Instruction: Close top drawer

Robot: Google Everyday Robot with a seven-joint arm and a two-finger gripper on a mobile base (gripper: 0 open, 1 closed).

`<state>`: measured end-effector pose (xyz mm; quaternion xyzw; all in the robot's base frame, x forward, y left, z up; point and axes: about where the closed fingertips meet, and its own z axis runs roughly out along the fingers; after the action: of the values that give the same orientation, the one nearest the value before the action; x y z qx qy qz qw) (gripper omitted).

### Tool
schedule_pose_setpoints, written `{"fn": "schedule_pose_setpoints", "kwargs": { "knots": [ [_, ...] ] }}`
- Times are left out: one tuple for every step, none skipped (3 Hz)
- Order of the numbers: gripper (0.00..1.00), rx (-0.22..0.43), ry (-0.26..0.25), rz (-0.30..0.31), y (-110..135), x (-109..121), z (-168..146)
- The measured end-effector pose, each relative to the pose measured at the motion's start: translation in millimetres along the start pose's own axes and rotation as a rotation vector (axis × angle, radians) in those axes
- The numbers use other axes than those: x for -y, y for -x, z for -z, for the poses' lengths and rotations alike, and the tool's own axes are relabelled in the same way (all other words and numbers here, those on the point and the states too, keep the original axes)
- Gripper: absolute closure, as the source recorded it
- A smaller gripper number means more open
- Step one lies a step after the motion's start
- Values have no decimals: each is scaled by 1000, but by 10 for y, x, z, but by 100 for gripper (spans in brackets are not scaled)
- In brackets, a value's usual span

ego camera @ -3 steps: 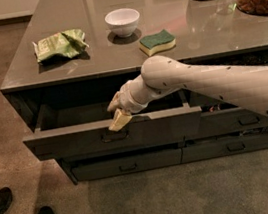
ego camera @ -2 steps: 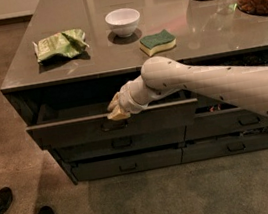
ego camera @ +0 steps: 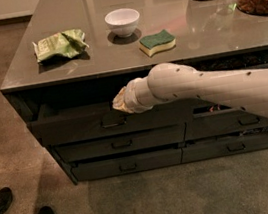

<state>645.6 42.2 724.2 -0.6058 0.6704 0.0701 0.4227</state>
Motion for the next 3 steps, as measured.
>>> {"fn": "schedule_pose_setpoints", "kwargs": {
  "knots": [
    [100,-4,-104,-18,20,5,185],
    [100,-4,-129,-36,-30,17,194],
    [100,-9,-84,-56,-146,70,41]
  ]
}}
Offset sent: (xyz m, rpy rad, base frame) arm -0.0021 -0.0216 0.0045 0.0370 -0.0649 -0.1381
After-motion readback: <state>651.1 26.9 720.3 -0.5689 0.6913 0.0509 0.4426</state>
